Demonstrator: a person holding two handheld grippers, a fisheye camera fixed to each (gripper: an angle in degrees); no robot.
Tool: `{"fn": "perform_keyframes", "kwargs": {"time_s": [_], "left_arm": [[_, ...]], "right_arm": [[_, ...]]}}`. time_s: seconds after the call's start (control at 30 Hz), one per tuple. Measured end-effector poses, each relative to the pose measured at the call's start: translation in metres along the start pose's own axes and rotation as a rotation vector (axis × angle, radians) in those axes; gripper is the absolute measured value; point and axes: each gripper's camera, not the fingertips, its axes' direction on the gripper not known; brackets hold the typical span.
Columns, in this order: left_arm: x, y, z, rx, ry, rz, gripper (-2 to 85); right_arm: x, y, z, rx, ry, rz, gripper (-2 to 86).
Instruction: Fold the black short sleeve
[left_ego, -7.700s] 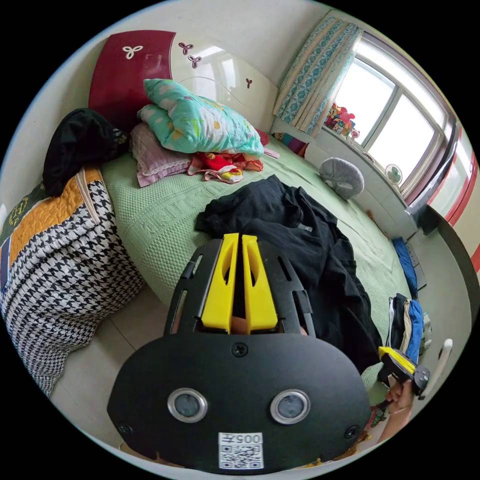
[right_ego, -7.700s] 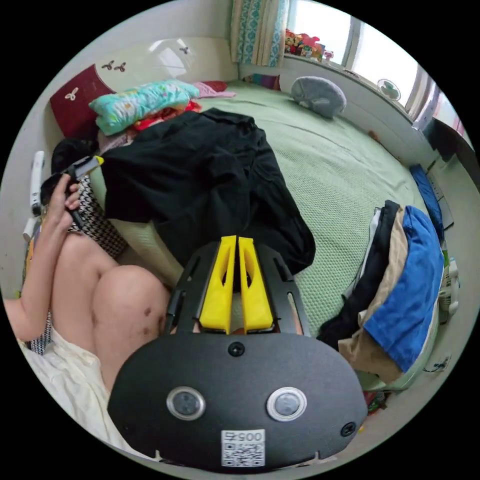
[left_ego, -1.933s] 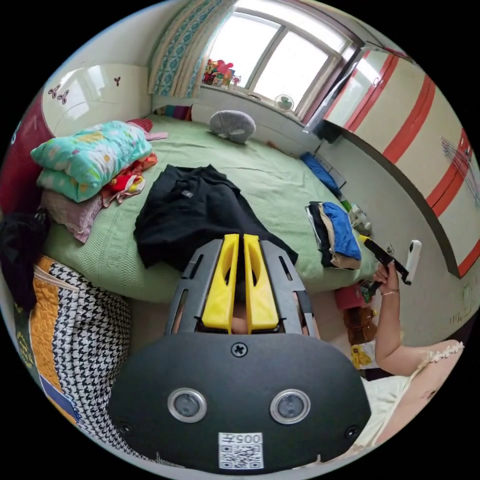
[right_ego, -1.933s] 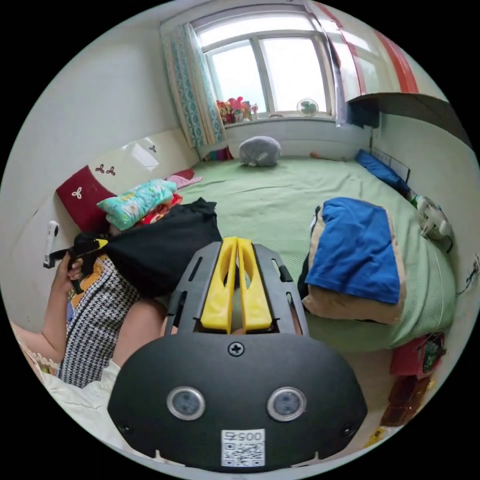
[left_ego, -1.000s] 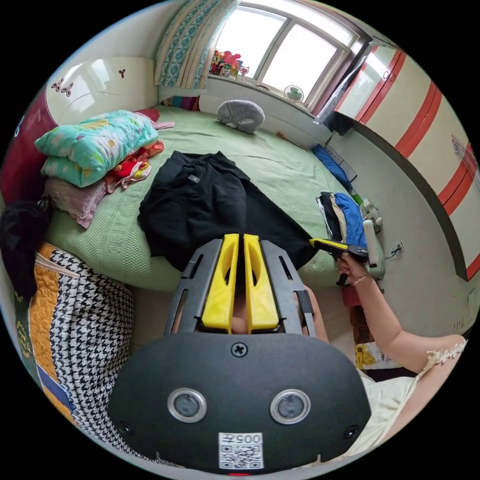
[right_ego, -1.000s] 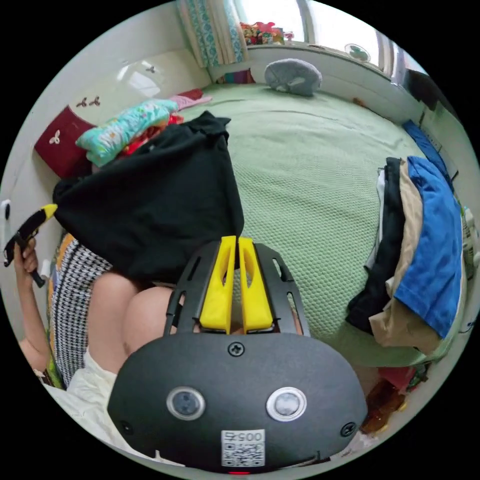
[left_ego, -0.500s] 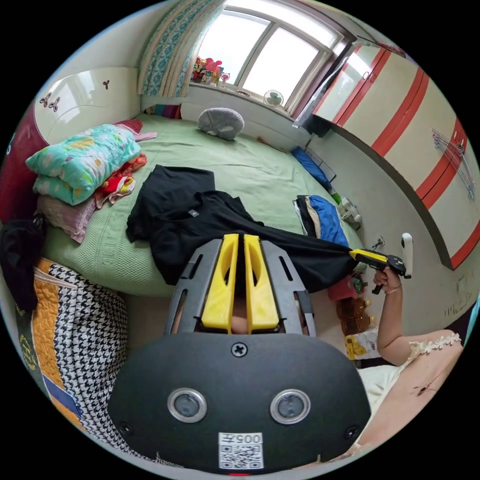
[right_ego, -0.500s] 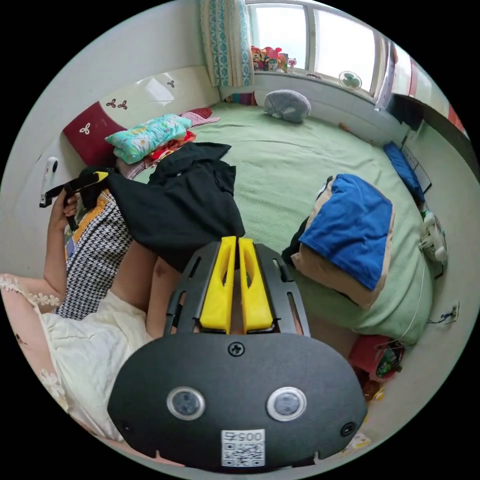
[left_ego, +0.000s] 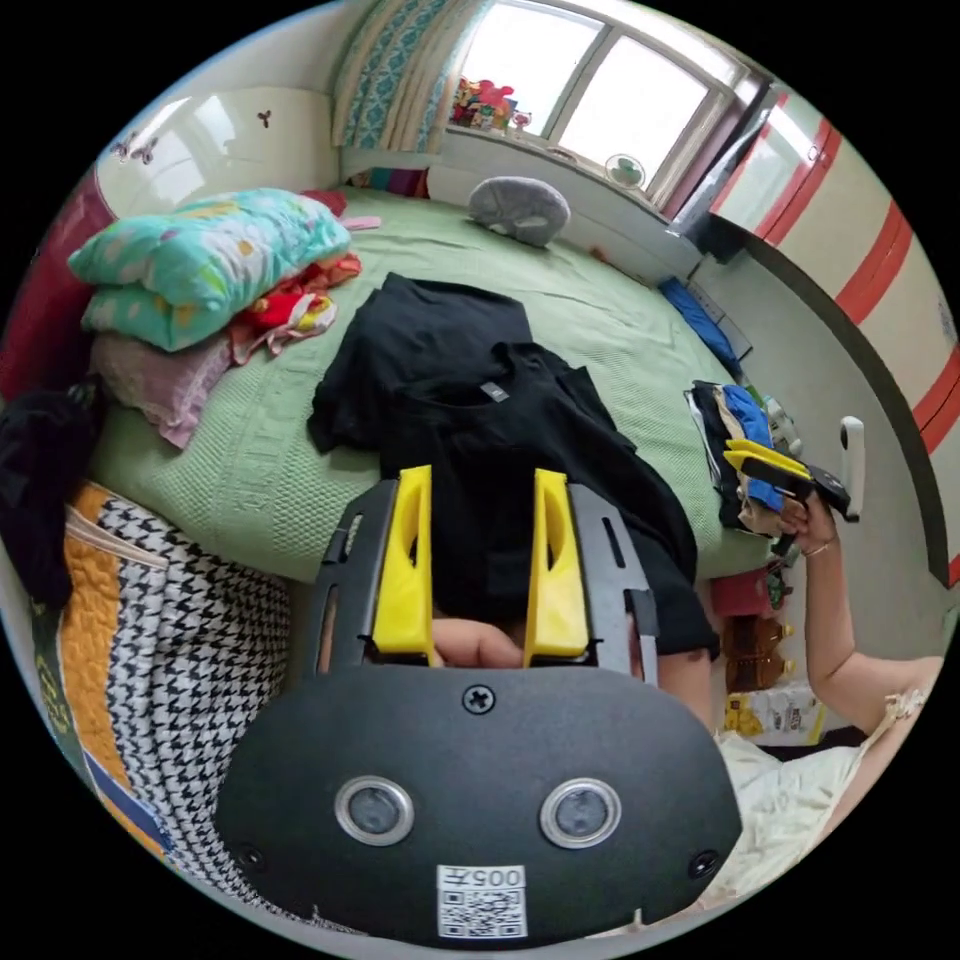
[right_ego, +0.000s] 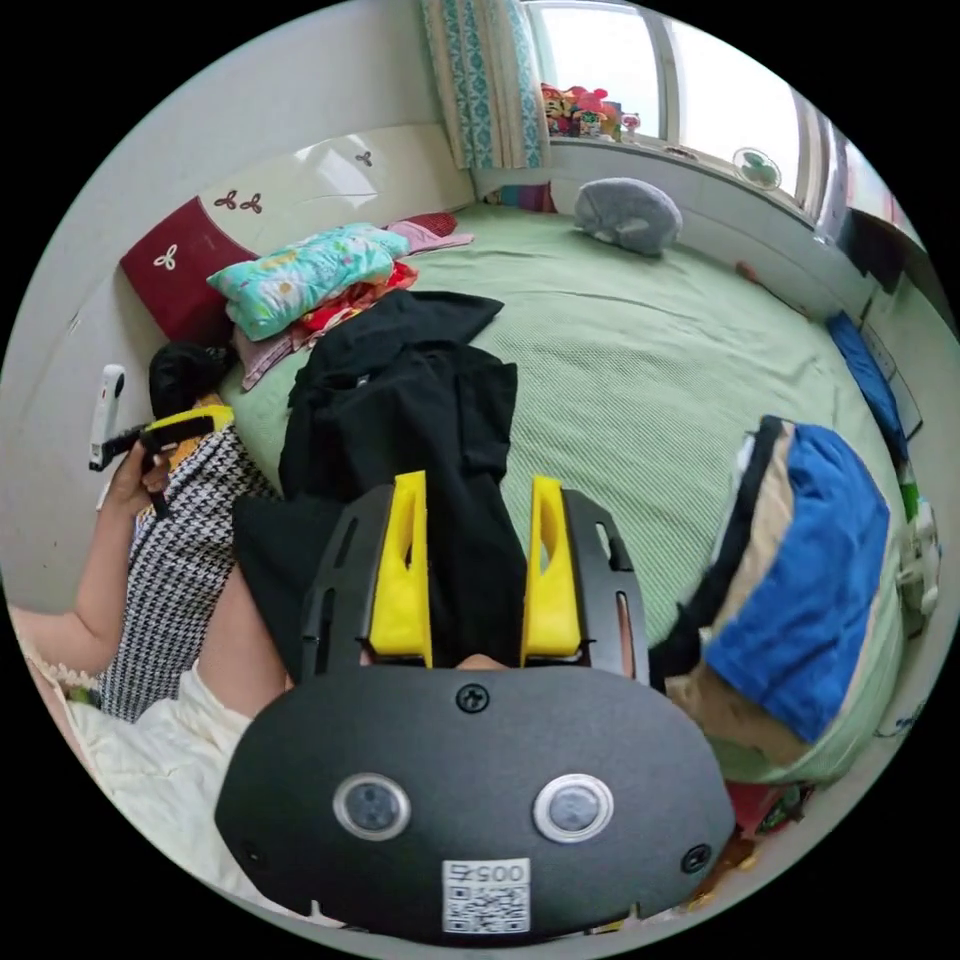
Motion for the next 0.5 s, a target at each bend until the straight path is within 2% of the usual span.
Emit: {"fn": "perform_keyframes", "kwargs": {"time_s": [0.23, 0.37, 0.5], "left_arm": [[-0.025, -0.027, 0.061, -0.057, -0.153, -0.088, 15.7], [-0.023, -0.043, 0.075, -0.057, -0.103, -0.082, 13.7], [-0.021, -0.056, 0.093, -0.060, -0.063, -0.111, 9.9]], "right_arm": [[0.022, -0.091, 0.110, -0.085, -0.006, 0.072, 13.4], [0.028, -0.118, 0.144, -0.145, -0.019, 0.099, 11.0], [0.021, -0.126, 0.160, -0.176, 0.030, 0.125, 4.1]]}}
